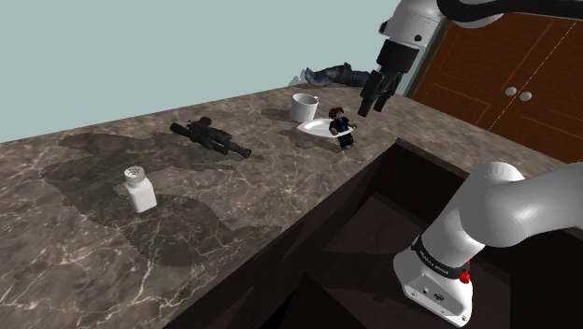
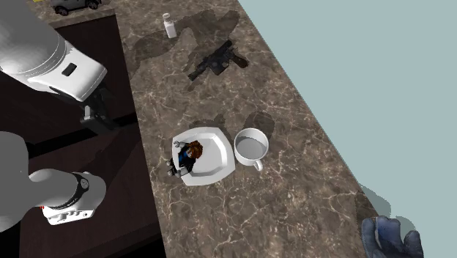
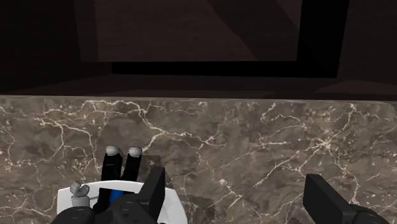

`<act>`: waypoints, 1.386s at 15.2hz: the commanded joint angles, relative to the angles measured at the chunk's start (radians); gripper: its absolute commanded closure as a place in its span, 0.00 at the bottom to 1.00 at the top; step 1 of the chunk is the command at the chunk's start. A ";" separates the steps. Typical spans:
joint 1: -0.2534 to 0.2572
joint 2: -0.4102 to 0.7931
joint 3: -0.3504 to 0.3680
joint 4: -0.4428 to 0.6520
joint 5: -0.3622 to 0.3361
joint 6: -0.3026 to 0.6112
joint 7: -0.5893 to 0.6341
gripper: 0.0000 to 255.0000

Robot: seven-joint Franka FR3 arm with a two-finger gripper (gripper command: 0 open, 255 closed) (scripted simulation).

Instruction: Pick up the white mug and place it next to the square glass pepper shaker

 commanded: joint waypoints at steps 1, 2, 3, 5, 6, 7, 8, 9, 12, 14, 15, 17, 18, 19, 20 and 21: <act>0.000 0.000 0.000 0.000 0.000 0.000 0.000 0.00; -0.004 0.037 -0.003 0.011 -0.007 0.026 -0.005 0.00; -0.008 0.074 -0.006 0.023 -0.013 0.052 -0.010 0.00; -0.015 0.148 -0.012 0.050 -0.026 0.099 -0.020 0.00; -0.019 0.186 -0.014 0.066 -0.032 0.122 -0.024 0.00; -0.022 0.224 -0.017 0.083 -0.038 0.143 -0.027 0.00; -0.026 0.262 -0.020 0.101 -0.044 0.163 -0.031 0.00; -0.029 0.300 -0.023 0.121 -0.050 0.182 -0.034 0.00; -0.039 0.414 -0.031 0.187 -0.066 0.233 -0.043 0.00; -0.045 0.490 -0.036 0.236 -0.075 0.260 -0.048 0.00; -0.048 0.527 -0.039 0.263 -0.080 0.272 -0.050 0.00; -0.053 0.603 -0.044 0.320 -0.089 0.293 -0.054 0.00; -0.056 0.641 -0.046 0.350 -0.093 0.301 -0.056 0.00; -0.059 0.679 -0.049 0.382 -0.097 0.308 -0.058 0.00; -0.061 0.716 -0.051 0.415 -0.100 0.314 -0.060 0.00; -0.064 0.754 -0.054 0.449 -0.104 0.319 -0.062 0.00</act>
